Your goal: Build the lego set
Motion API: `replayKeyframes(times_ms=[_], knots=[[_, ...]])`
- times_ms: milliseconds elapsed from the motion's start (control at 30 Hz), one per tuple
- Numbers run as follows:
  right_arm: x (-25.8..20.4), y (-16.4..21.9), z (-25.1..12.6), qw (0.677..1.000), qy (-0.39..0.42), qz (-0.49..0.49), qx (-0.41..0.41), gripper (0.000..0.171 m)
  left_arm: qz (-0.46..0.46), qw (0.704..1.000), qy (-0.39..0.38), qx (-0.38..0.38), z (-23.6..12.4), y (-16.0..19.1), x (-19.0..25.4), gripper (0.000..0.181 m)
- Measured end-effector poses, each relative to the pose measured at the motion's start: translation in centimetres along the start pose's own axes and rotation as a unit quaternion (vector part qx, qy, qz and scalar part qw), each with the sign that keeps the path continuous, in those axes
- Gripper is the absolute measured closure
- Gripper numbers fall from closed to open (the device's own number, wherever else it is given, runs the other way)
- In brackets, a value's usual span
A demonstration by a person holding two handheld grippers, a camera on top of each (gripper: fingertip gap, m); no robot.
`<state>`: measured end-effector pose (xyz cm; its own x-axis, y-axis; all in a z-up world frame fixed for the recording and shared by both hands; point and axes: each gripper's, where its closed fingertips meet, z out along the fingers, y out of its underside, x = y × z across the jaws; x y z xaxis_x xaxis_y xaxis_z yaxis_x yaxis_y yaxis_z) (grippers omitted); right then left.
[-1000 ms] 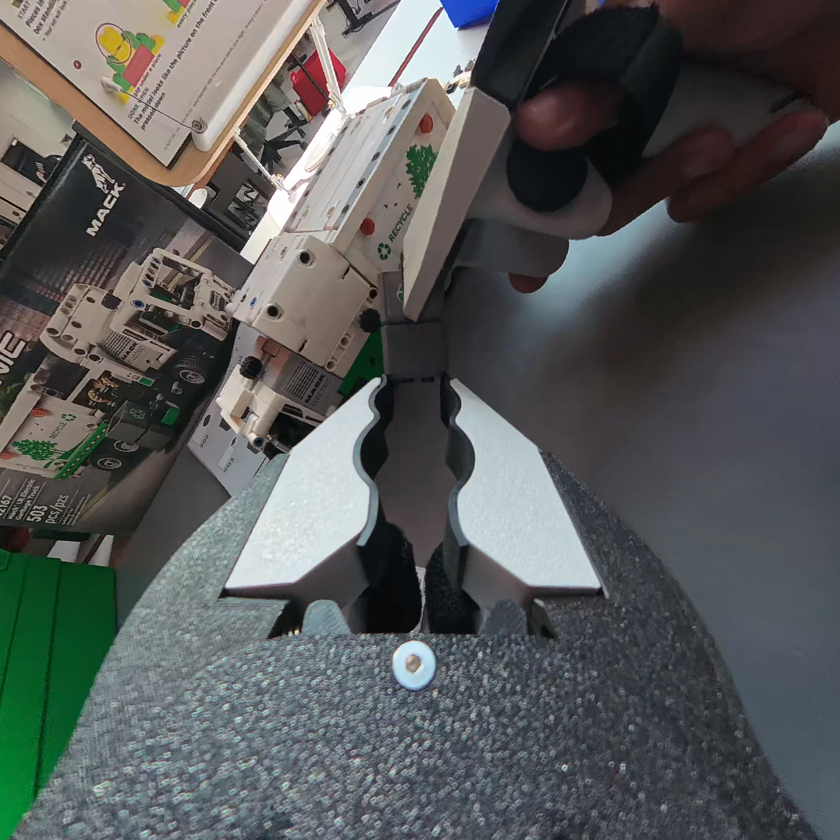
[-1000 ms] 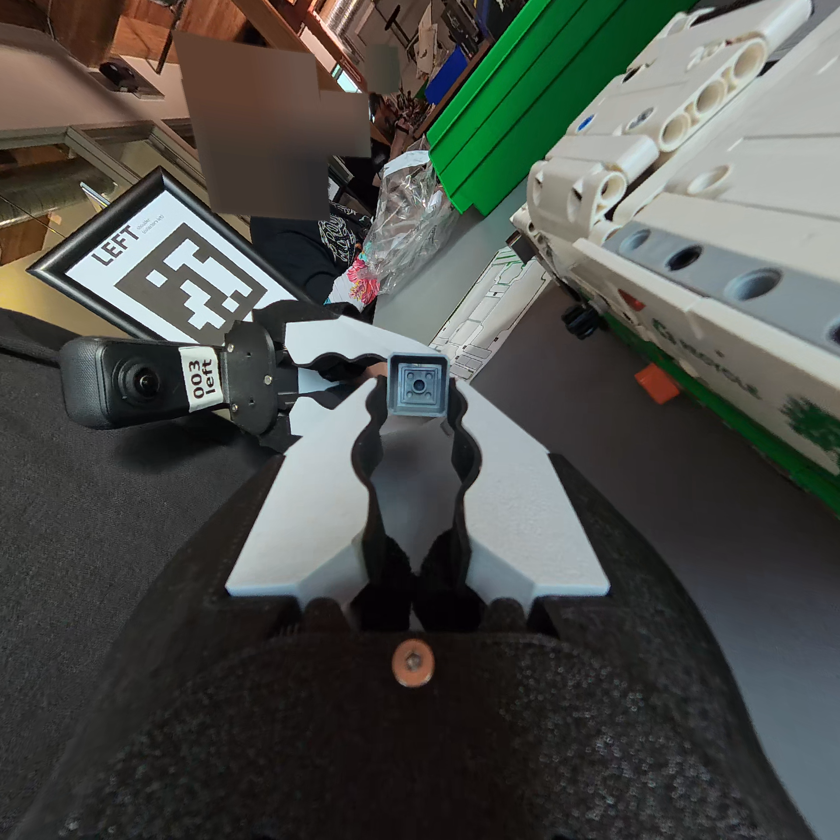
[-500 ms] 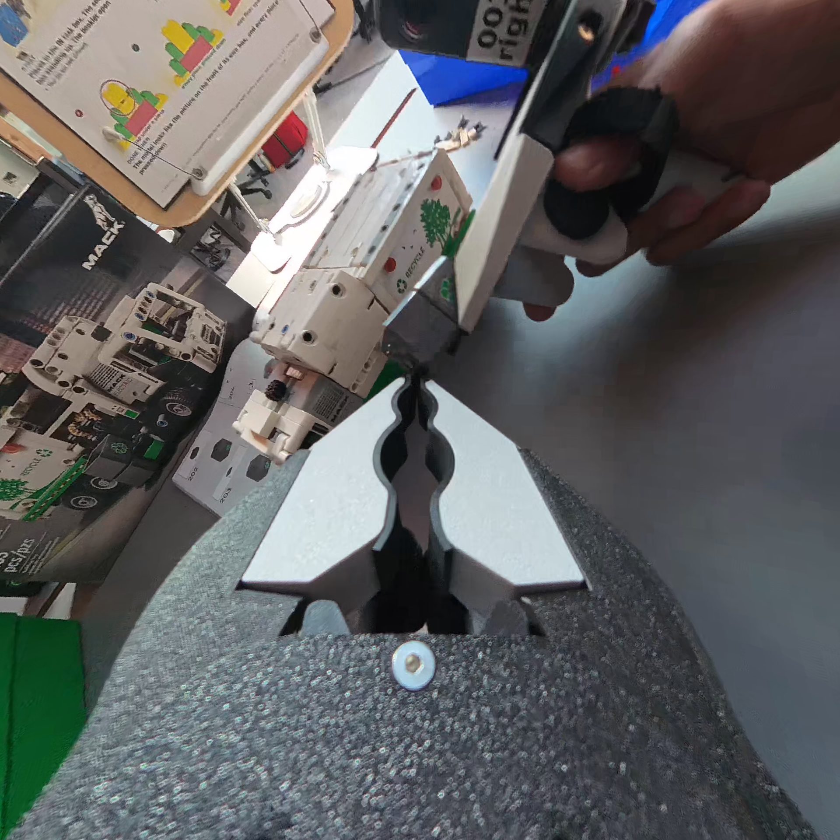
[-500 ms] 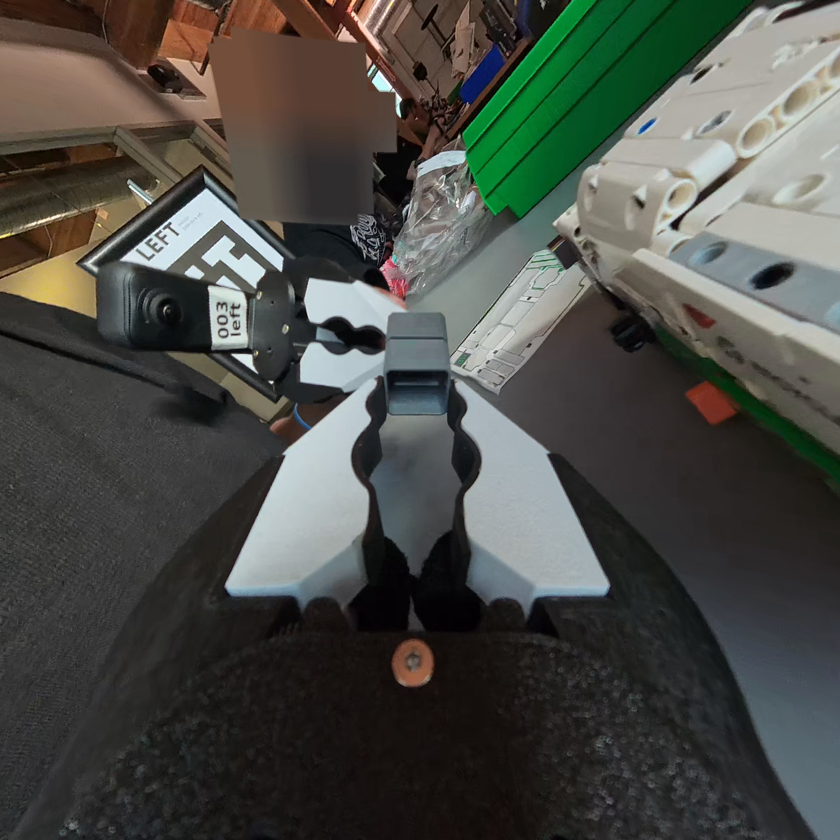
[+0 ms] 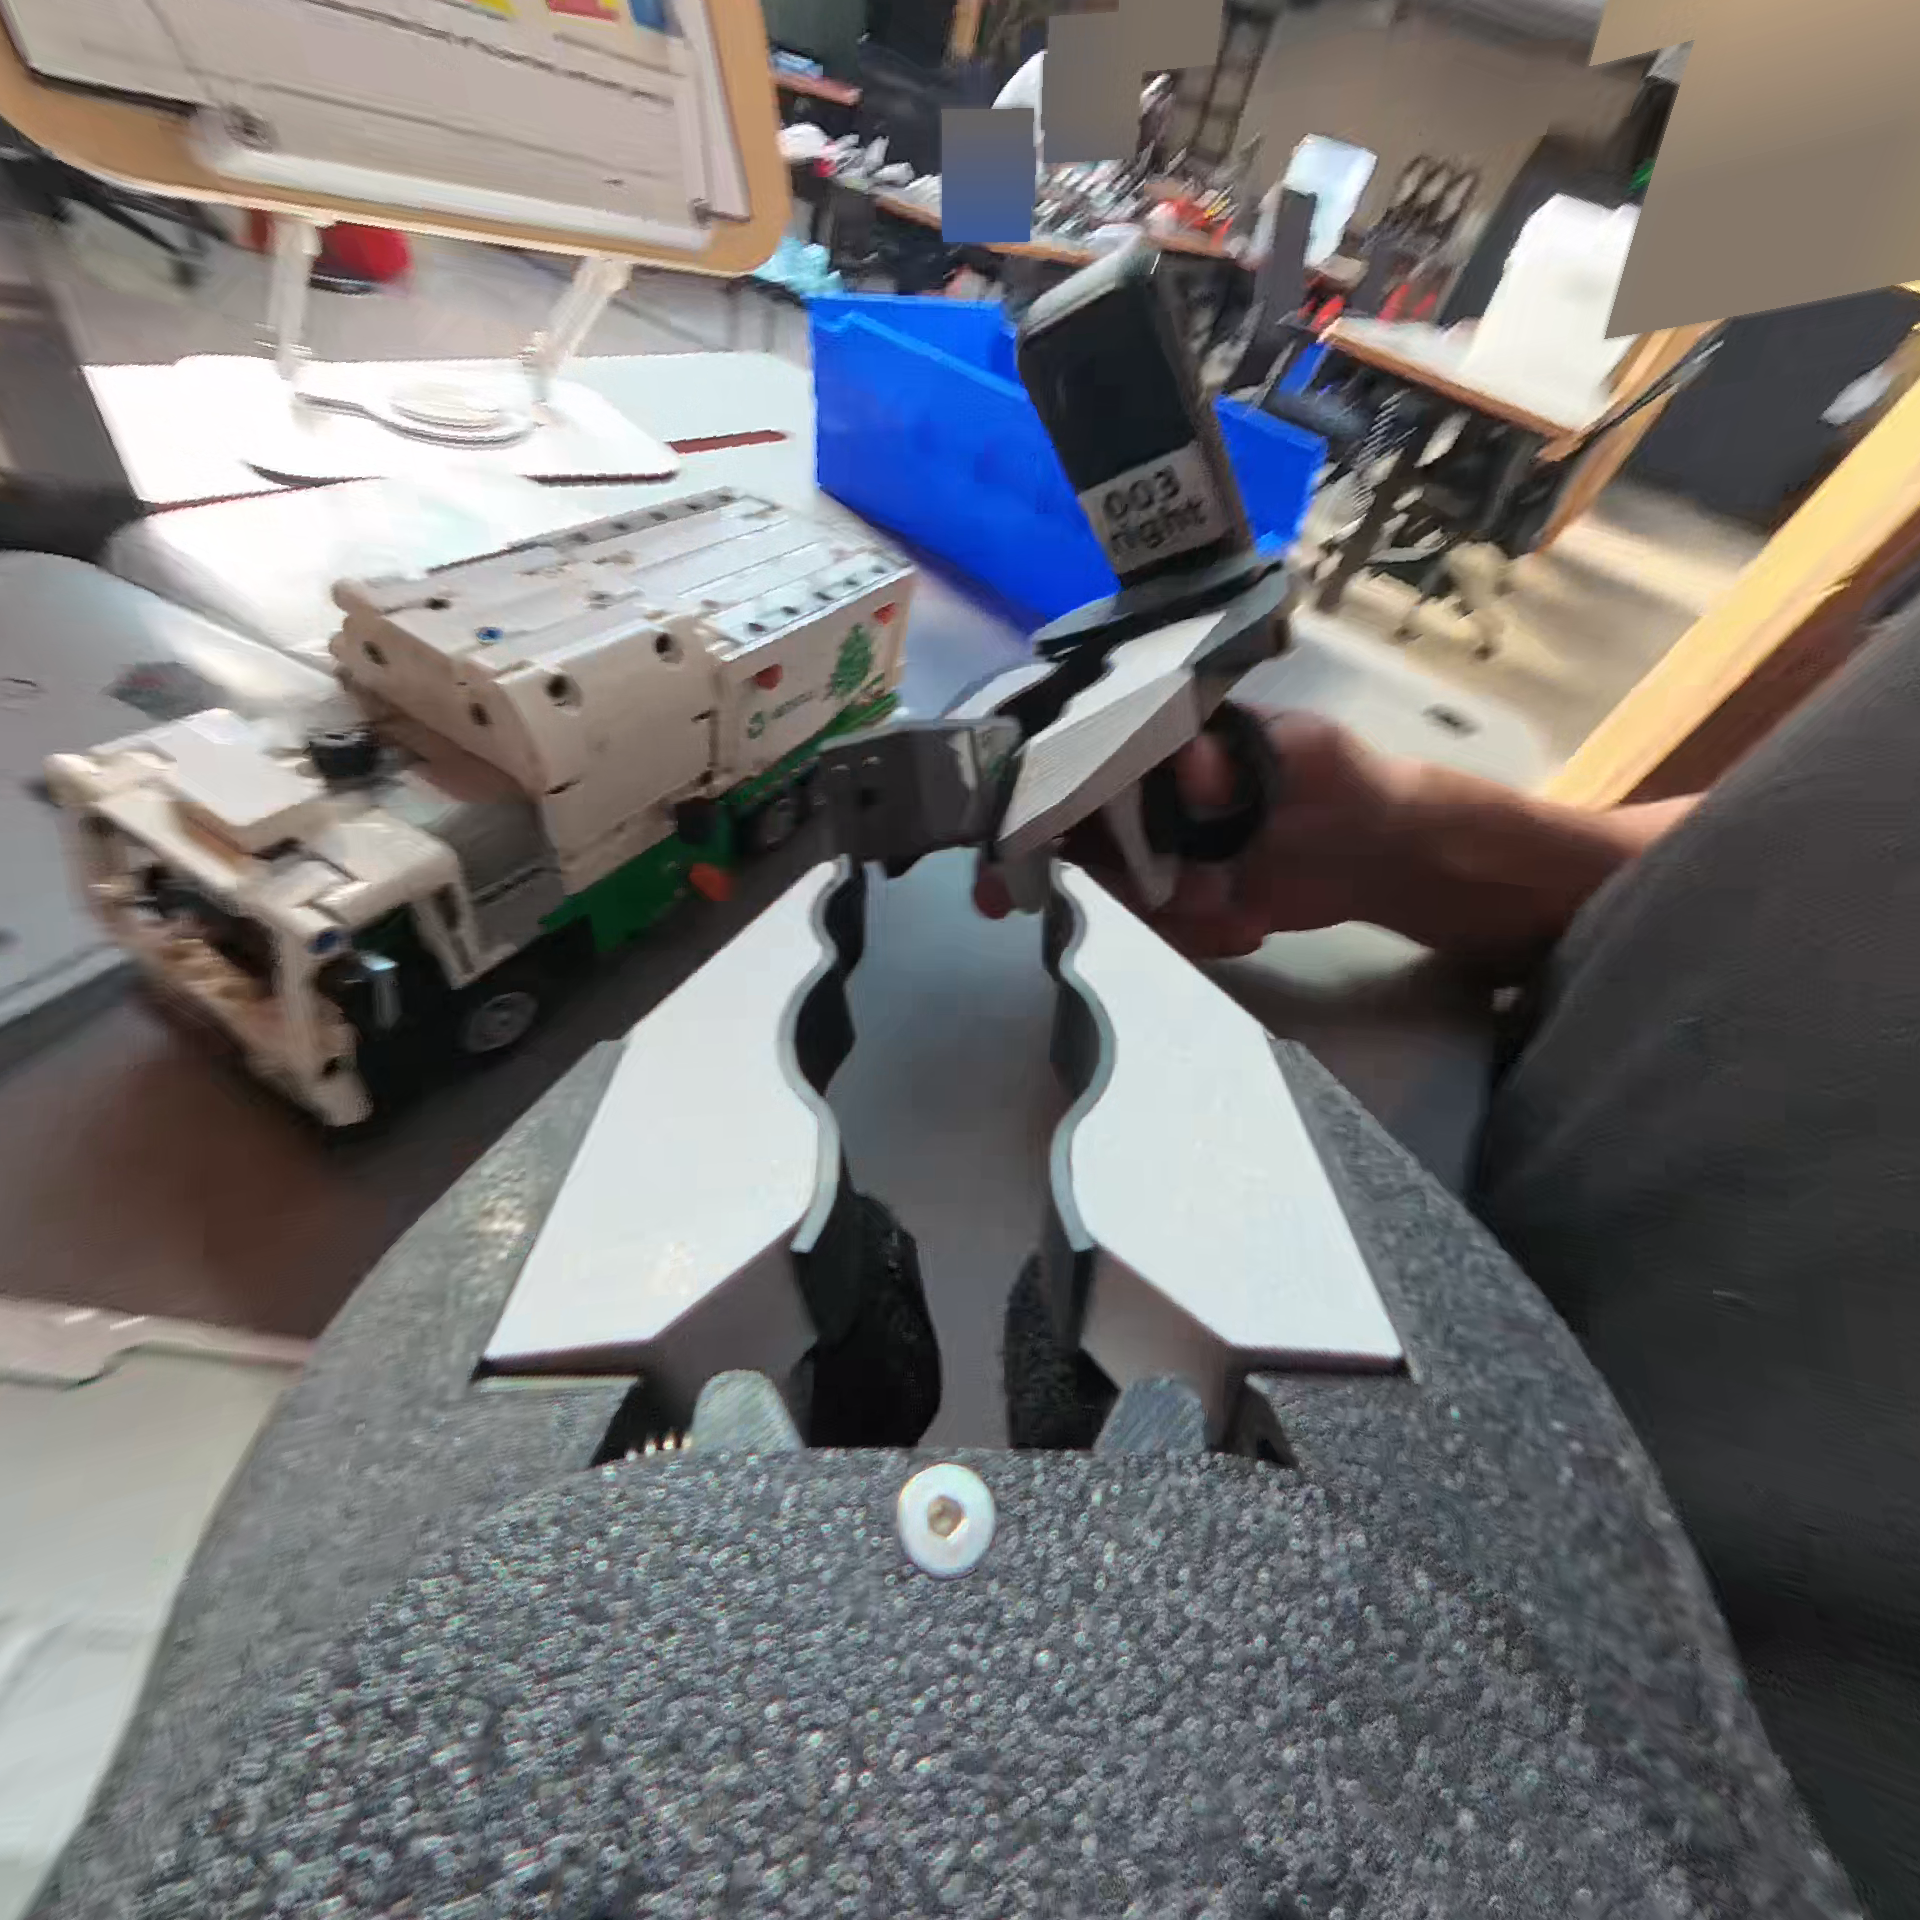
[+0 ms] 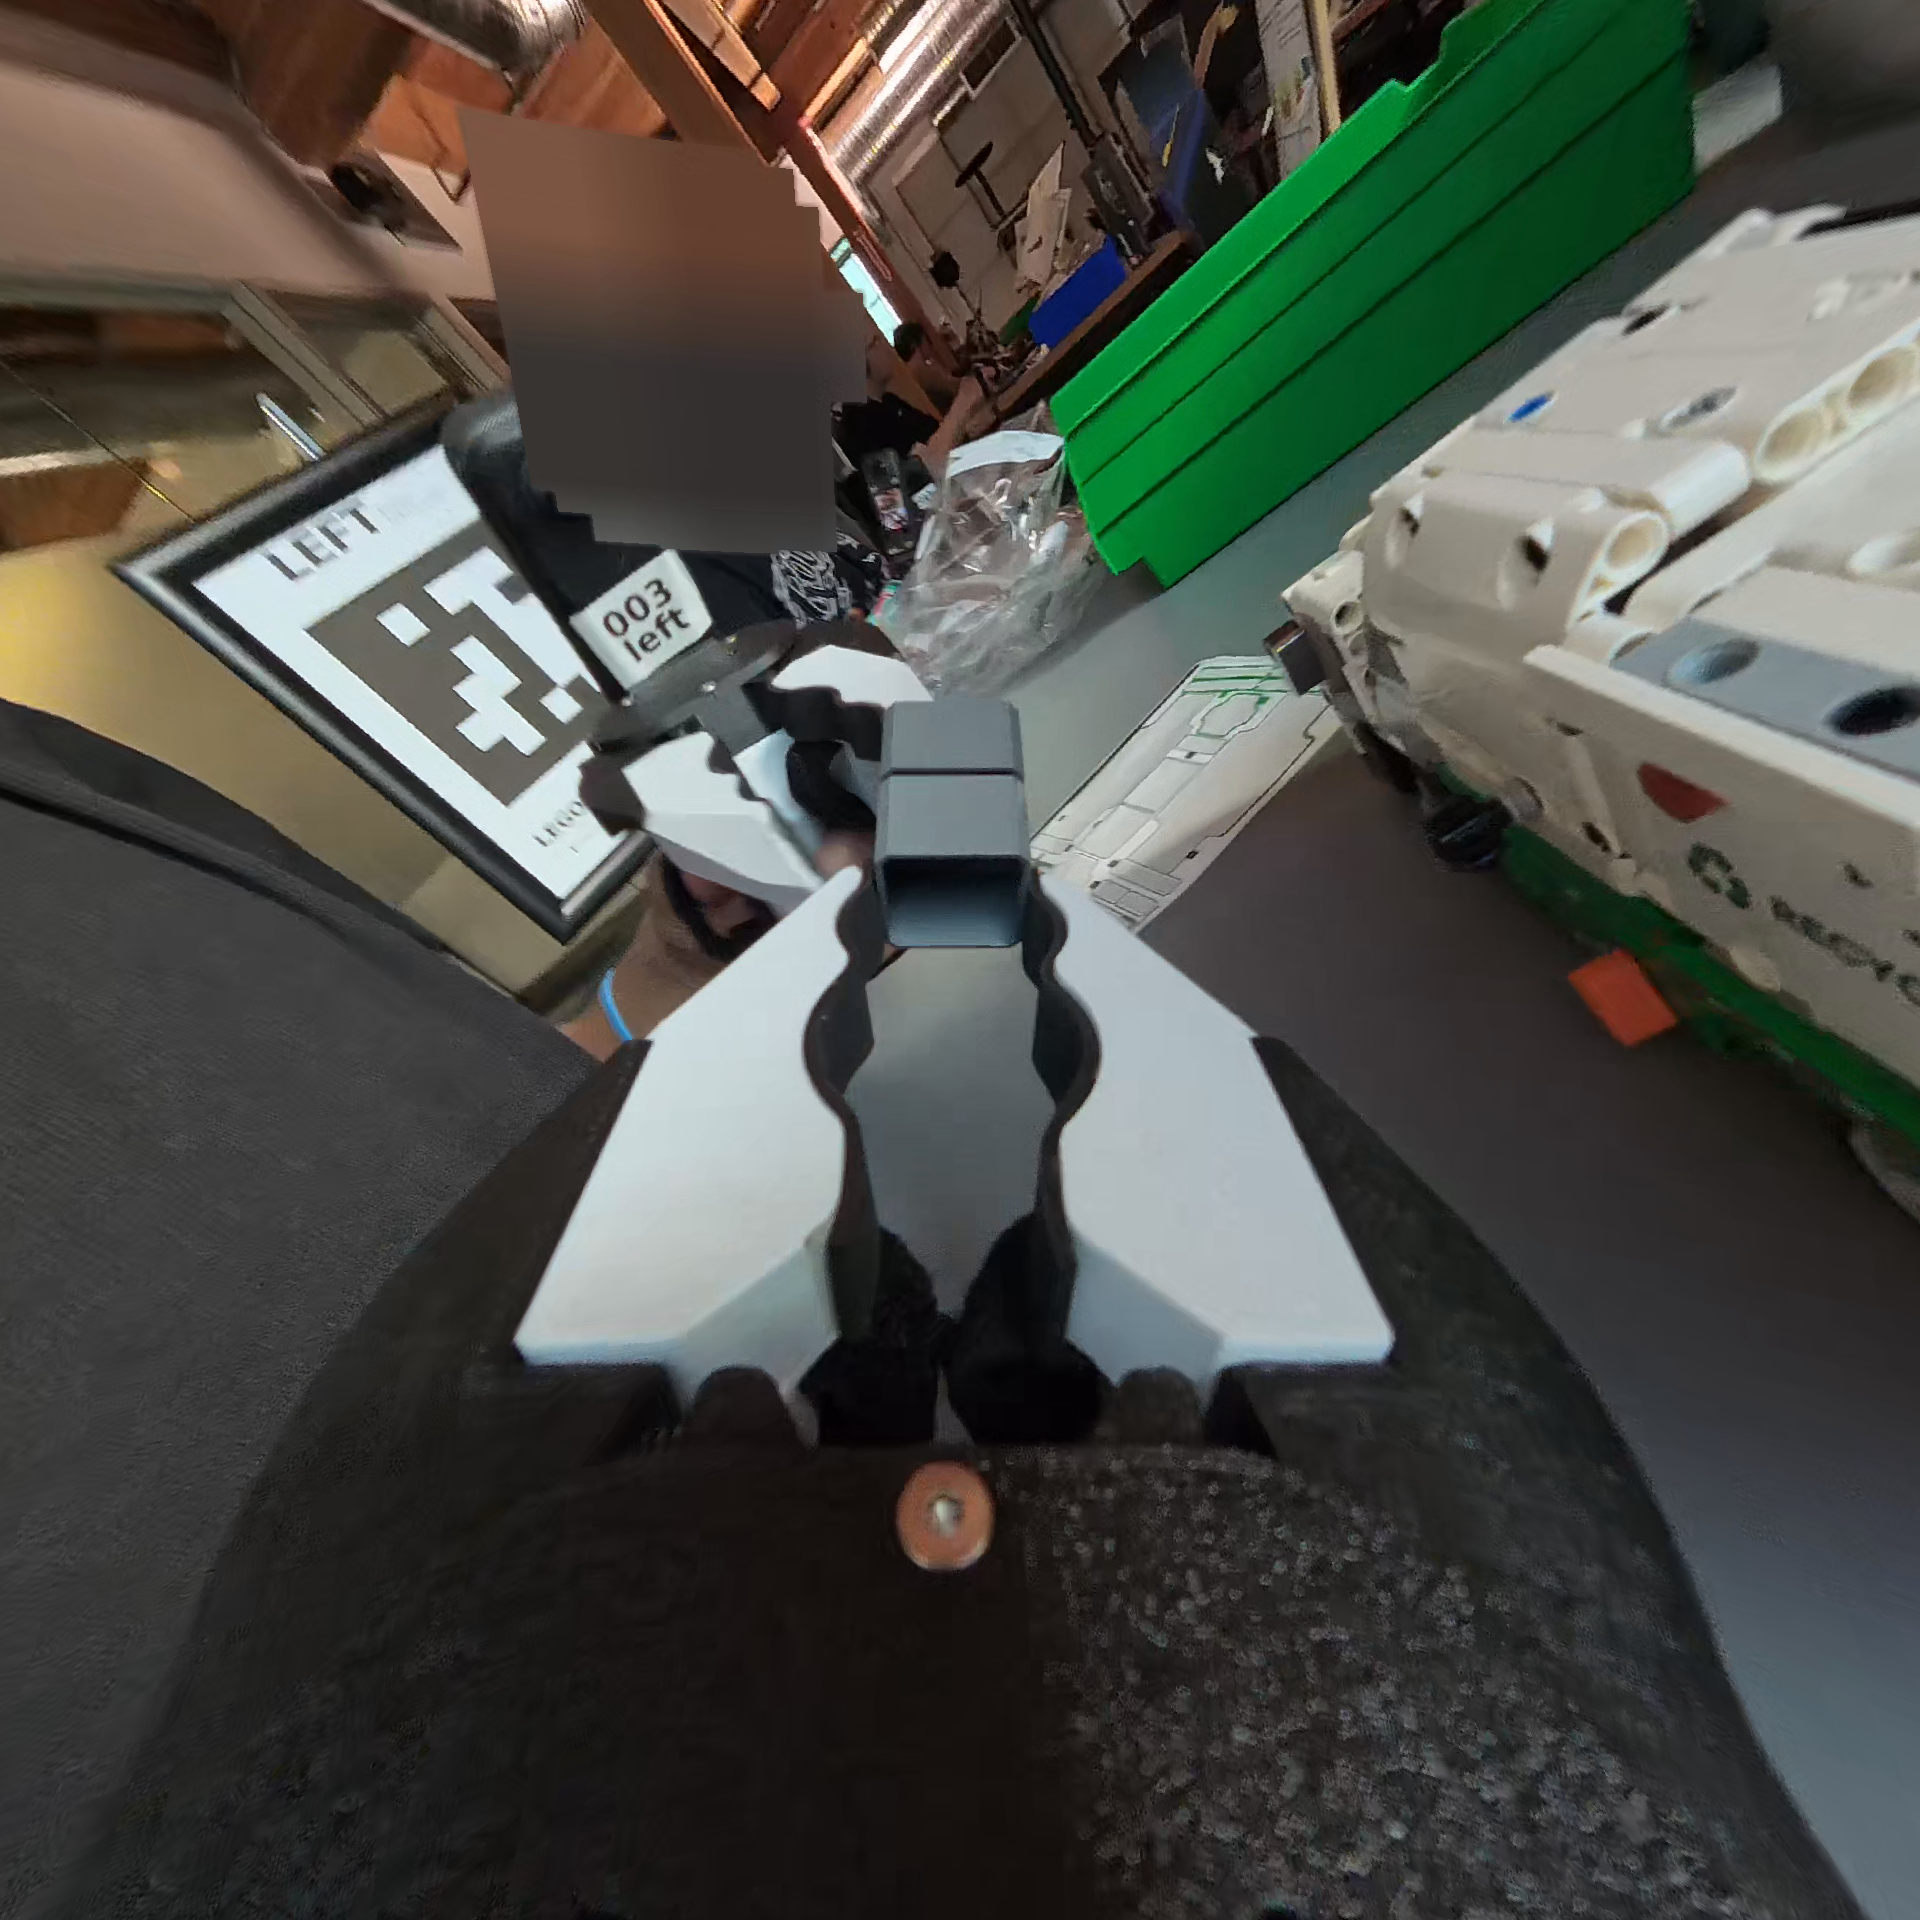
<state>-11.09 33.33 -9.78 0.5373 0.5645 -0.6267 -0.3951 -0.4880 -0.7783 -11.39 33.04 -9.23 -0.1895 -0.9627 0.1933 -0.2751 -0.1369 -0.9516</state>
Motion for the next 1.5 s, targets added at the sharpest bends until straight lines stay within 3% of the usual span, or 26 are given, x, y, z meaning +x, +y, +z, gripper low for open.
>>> replayKeyframes(times_ms=[33, 67, 200, 367, 467, 600, 700, 800, 1133, 1333, 1500], knots=[[0.0, 0.0, 0.1, 0.999, 0.014, -0.036, 0.002, 0.146, -0.043, 0.998, 0.048, 0.022, -0.1, -0.4, 0.9, 0.129], [-0.4, -0.3, 0.1, 0.997, 0.019, -0.071, 0.015, 0.146, -0.083, 0.992, 0.087, 0.047, -0.3, -1.0, 1.6, 0.124], [-3.7, -0.7, 0.3, 0.994, -0.063, -0.083, 0.044, 0.147, -0.173, 0.966, 0.142, 0.13, -1.3, -2.5, 1.7, 0.136], [-4.6, 0.2, 1.4, 0.993, -0.08, -0.084, 0.028, 0.147, -0.181, 0.955, 0.172, 0.158, -1.4, -2.7, 3.1, 0.157], [-4.7, 0.9, 2.0, 0.994, -0.08, -0.078, 0.016, 0.146, -0.191, 0.954, 0.164, 0.165, -1.7, -2.5, 3.0, 0.158], [-2.9, 3.4, 2.4, 0.992, -0.033, -0.1, -0.072, 0.137, -0.164, 0.976, 0.101, 0.098, -4.1, -0.2, 1.7, 0.157], [-0.5, 4.3, 1.8, 0.977, 0.047, -0.16, -0.13, 0.135, -0.052, 0.995, -0.033, -0.079, -7.5, 5.6, -0.7, 0.157], [0.9, 6.2, 2.8, 0.946, 0.085, -0.223, -0.22, 0.13, 0.017, 0.981, -0.072, -0.18, -9.2, 8.3, -0.9, 0.157], [3.7, 8.9, 6.1, 0.876, 0.047, -0.32, -0.357, 0.142, 0.097, 0.967, -0.023, -0.235, -6.7, 10.4, 0.2, 0.157], [4.1, 8.8, 6.6, 0.869, 0.036, -0.345, -0.354, 0.156, 0.088, 0.971, -0.01, -0.224, -6.3, 10.8, 0.3, 0.157], [3.9, 7.8, 6.4, 0.864, 0.055, -0.363, -0.344, 0.157, 0.079, 0.977, -0.007, -0.198, -5.4, 10.5, 0.3, 0.157]])
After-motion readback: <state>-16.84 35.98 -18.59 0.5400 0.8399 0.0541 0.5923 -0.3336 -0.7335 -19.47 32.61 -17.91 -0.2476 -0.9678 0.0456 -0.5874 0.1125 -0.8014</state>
